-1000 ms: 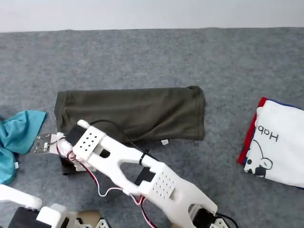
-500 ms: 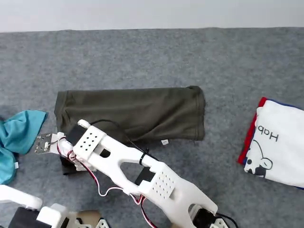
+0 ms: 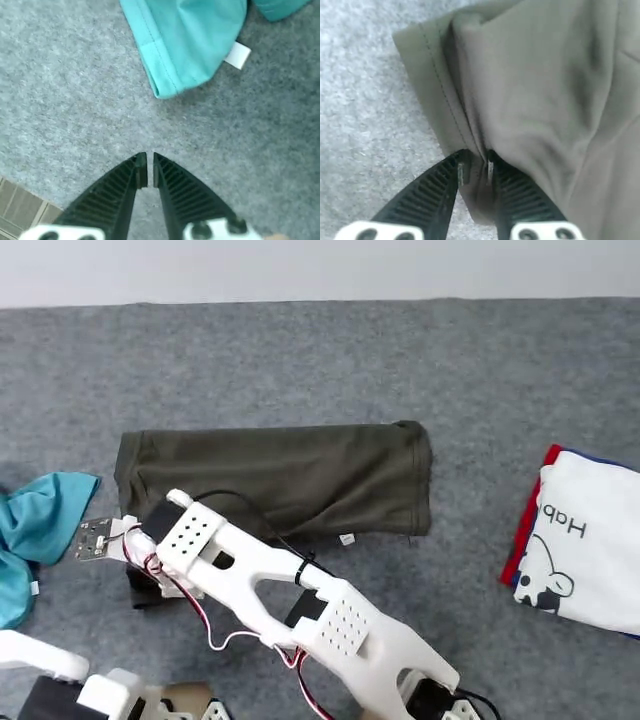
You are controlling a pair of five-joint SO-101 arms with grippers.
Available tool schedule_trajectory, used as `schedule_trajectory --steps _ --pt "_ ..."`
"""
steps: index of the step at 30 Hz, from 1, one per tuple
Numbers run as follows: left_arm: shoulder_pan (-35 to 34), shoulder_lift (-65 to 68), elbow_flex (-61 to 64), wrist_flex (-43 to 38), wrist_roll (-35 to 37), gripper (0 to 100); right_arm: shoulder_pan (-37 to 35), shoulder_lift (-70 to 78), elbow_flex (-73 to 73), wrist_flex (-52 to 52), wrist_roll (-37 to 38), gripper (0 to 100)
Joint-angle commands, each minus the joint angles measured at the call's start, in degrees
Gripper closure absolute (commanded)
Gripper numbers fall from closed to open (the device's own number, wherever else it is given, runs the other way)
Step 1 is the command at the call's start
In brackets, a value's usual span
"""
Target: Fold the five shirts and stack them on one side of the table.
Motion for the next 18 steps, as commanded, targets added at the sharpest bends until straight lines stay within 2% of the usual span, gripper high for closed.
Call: schedule_trajectory --steps 1,4,11,18 --pt "0.3 -2.5 0.0 -1.8 0.1 96 2.2 -0.9 -0.5 -0.2 0.5 92.4" --pt "0.3 -2.5 -0.2 -1.8 0.1 96 2.2 -0.7 -0.5 -0.3 0.5 99.0" --pt "1.3 -2.5 -0.2 -1.8 0.1 96 4.2 -1.9 -4.0 1.1 0.6 98.8" --pt "3.4 -2.5 -0.3 -1.8 0.1 96 6.6 -1.9 -14.6 6.9 2.9 98.8"
